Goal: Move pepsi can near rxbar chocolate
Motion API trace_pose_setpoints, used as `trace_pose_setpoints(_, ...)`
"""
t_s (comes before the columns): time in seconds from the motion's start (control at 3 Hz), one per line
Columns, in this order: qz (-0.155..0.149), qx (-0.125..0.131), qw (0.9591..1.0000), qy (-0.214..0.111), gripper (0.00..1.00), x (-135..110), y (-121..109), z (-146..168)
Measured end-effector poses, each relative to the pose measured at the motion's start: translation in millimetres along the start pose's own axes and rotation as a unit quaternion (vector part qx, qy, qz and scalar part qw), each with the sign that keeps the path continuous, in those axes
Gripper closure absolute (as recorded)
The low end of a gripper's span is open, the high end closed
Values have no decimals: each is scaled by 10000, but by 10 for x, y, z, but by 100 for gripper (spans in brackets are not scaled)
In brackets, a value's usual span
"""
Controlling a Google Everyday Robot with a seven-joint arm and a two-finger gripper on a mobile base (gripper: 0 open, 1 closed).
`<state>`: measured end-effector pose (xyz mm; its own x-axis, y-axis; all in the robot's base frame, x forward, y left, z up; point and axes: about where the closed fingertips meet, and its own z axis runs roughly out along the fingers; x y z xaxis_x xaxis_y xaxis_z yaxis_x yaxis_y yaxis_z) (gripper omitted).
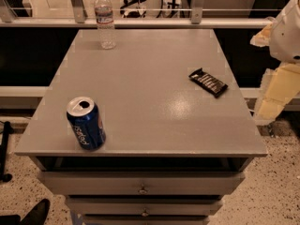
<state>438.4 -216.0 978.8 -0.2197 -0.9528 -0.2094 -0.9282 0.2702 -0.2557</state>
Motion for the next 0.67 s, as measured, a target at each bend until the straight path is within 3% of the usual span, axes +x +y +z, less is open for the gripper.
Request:
trace_pose_setpoints(0.33,8,24,10000,-38,0,-29,-6,4)
trace_pose_setpoints(0.67,13,-14,9992,-396,0,-248,11,171)
